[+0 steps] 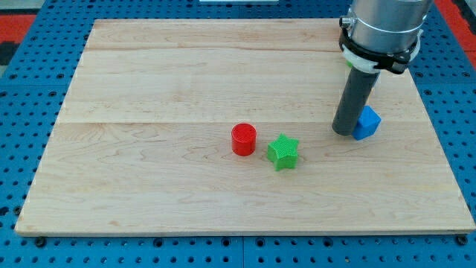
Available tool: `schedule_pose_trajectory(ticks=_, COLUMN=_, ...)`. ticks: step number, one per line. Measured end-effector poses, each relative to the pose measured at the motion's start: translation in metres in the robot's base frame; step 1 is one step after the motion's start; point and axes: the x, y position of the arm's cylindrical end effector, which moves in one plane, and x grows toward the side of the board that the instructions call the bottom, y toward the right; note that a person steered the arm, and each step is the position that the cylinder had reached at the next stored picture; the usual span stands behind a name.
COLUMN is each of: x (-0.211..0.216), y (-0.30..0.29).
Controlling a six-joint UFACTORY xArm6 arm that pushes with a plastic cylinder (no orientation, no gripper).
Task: Place the green star close to the blue cube
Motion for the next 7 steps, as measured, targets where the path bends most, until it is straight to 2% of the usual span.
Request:
schedule_pose_trajectory(ticks=1, x=0.000, y=0.000)
schedule_pose_trajectory(ticks=2, x=-0.005, y=-0.036)
schedule_pose_trajectory(ticks=4, x=-0.056, y=-0.124)
schedule_pose_trajectory(ticks=5, x=-0.062, y=-0.169)
schedule_pose_trajectory(ticks=6, x=-0.047, y=-0.202)
schedule_pose_trajectory(ticks=7, x=-0.012, y=-0.215)
